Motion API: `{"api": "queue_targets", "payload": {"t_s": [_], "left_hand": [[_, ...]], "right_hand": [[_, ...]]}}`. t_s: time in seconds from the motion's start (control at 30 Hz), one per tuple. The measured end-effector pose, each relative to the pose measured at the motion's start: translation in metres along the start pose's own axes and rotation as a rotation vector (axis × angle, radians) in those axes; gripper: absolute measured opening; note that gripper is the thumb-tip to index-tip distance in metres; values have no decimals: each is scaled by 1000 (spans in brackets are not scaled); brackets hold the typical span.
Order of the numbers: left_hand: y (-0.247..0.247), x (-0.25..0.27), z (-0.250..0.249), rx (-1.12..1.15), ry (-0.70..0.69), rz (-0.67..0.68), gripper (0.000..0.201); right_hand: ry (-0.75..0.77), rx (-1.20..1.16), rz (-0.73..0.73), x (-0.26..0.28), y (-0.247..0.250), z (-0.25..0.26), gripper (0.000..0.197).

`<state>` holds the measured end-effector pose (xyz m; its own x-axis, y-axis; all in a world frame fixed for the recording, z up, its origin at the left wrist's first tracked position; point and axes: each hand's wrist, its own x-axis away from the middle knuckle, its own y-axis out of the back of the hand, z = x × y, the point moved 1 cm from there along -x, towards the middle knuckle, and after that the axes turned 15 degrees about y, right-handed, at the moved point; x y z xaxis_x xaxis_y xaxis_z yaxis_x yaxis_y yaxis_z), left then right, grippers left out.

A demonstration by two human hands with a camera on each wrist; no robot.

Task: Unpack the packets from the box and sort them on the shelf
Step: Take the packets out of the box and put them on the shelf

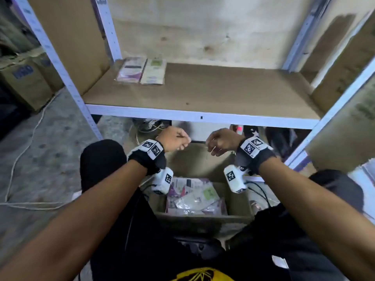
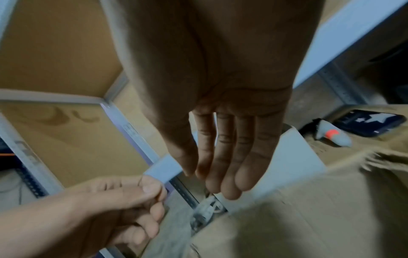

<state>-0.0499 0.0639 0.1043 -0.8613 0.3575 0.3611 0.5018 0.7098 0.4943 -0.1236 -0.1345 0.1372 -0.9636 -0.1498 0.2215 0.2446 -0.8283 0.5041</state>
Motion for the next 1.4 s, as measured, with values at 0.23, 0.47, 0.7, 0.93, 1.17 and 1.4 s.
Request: {"api": "queue_targets", "payload": {"t_s": [0.23, 0.47, 0.7, 0.93, 1.17, 1.4], "left_hand": [[-63, -38, 58, -219, 180, 131, 10], [-96, -64, 105, -429, 316, 240, 19], [-113, -74, 136, -576, 382, 323, 22], [-116, -78, 148, -490, 468, 361, 25], [-112, -78, 145, -467, 470, 307, 21], [-113, -77, 142, -480, 501, 256, 28]], "right_hand": [[-69, 170, 74, -25, -44, -93, 14], [-256, 59, 195, -61, -83, -158, 16], [-201, 449, 447, -88, -130, -191, 24], [-229, 537, 699, -78, -173, -238, 49], [-221, 560, 724, -81, -194, -253, 79], [-154, 622, 690, -88, -191, -250, 64]]}}
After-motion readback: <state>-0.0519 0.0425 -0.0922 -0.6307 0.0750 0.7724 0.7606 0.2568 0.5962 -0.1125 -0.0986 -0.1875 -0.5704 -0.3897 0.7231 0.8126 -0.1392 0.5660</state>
